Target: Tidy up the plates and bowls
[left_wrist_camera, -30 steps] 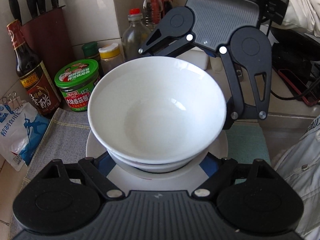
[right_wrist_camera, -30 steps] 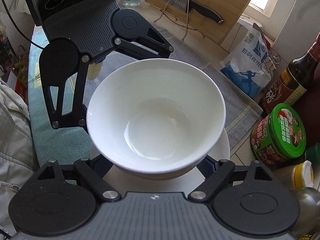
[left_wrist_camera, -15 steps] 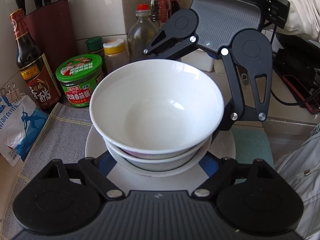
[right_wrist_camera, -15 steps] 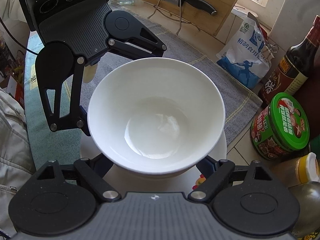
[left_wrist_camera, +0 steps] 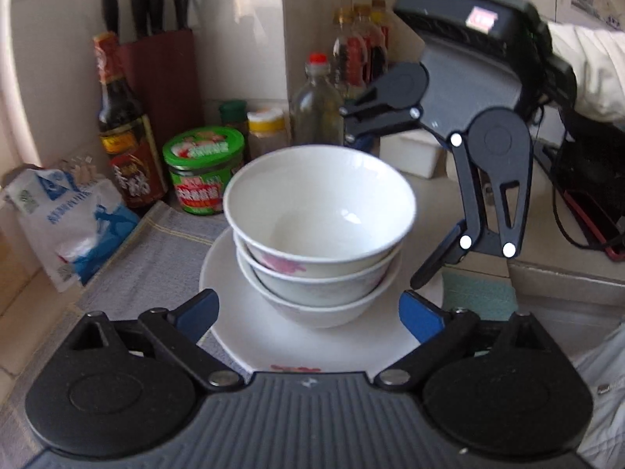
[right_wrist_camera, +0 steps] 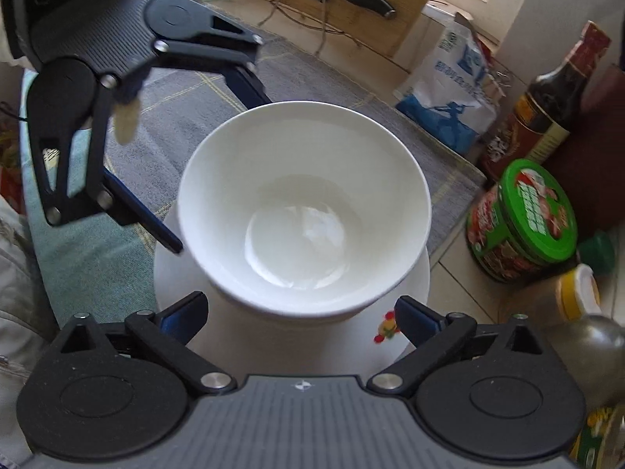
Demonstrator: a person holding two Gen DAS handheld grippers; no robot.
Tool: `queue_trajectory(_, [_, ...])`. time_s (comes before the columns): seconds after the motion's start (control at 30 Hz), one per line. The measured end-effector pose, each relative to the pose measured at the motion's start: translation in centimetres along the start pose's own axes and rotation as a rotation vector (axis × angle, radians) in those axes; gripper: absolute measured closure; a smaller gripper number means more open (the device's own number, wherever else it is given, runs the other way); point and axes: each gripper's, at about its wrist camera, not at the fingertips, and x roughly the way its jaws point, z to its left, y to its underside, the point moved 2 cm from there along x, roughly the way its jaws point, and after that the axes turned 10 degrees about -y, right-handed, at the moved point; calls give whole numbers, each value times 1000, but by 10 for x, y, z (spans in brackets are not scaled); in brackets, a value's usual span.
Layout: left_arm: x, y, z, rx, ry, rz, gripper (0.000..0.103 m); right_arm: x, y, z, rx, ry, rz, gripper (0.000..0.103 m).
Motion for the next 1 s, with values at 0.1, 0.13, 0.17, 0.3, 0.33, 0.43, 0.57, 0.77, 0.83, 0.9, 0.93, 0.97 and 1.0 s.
queue_trajectory(0.1, [-34,7,0,-24,-82,-101,1,-10,-1,22,87,132,6,0])
queue_trajectory(0.13, [-45,10,0,-39,-112,-129,1,-13,-3,30,121,178,11,0])
queue_trajectory(0.17, [-54,11,1,-51,-149,-155,1,-16,-4,39,154,228,17,0])
queue_trajectory(0.3, [-85,16,1,-95,-289,-186,1,-29,-9,72,336,385,-2,0])
queue_trajectory(0.33, [-91,17,2,-118,-309,-177,1,-34,-10,81,392,422,-30,0])
queue_trajectory(0.43, [-100,19,5,-184,-320,-87,1,-48,-11,107,589,521,-137,0])
queue_trajectory(0.57, [-112,21,7,-289,-339,-3,1,-54,-9,141,818,617,-241,0])
queue_trajectory(0.77, [-129,26,8,-368,-360,40,1,-60,-10,173,965,682,-331,0])
queue_trajectory(0.83, [-133,27,7,-378,-361,53,1,-63,-11,180,976,694,-354,0])
queue_trajectory(0.9, [-134,27,5,-372,-382,69,1,-64,-14,185,972,704,-371,0])
queue_trajectory(0.93, [-135,27,4,-370,-393,70,1,-65,-15,187,973,709,-380,0])
queue_trajectory(0.97, [-137,27,4,-365,-399,64,1,-65,-16,188,973,704,-387,0])
queue_trajectory(1.0, [-138,27,2,-358,-408,60,1,-65,-16,188,973,697,-394,0])
